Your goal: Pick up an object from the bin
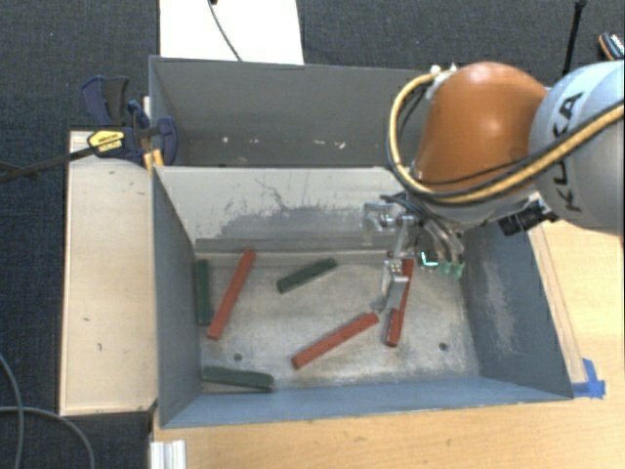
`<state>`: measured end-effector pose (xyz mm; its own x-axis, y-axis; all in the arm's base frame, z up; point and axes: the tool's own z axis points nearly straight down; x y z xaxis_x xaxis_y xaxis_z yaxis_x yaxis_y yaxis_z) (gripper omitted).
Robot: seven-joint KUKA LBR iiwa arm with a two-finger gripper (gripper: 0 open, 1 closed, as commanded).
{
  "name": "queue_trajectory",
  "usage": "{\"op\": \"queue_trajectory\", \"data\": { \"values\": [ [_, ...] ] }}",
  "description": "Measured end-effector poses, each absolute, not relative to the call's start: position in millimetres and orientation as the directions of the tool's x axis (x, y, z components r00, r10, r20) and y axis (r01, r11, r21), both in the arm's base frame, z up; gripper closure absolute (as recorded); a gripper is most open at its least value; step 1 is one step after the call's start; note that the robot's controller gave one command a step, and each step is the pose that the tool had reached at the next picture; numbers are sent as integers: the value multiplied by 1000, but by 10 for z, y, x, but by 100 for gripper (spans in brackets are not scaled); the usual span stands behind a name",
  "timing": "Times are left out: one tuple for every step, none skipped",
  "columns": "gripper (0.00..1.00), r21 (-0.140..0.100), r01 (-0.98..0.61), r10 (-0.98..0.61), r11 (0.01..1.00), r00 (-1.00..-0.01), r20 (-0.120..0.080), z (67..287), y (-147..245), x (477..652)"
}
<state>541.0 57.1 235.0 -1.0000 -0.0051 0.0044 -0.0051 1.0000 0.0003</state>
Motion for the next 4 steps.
{"op": "queue_trajectory", "data": {
  "values": [
    [0, 1, -93, -94, 996, -996, 4, 665, 622, 4878],
    [0, 0, -2, -2, 1000, -1000, -6, 1013, 329, 4908],
    [0, 4, 166, 166, 986, -986, -6, 1151, 794, 4840],
    [0, 0, 231, 231, 973, -973, 3, 680, 769, 4867]
  ]
}}
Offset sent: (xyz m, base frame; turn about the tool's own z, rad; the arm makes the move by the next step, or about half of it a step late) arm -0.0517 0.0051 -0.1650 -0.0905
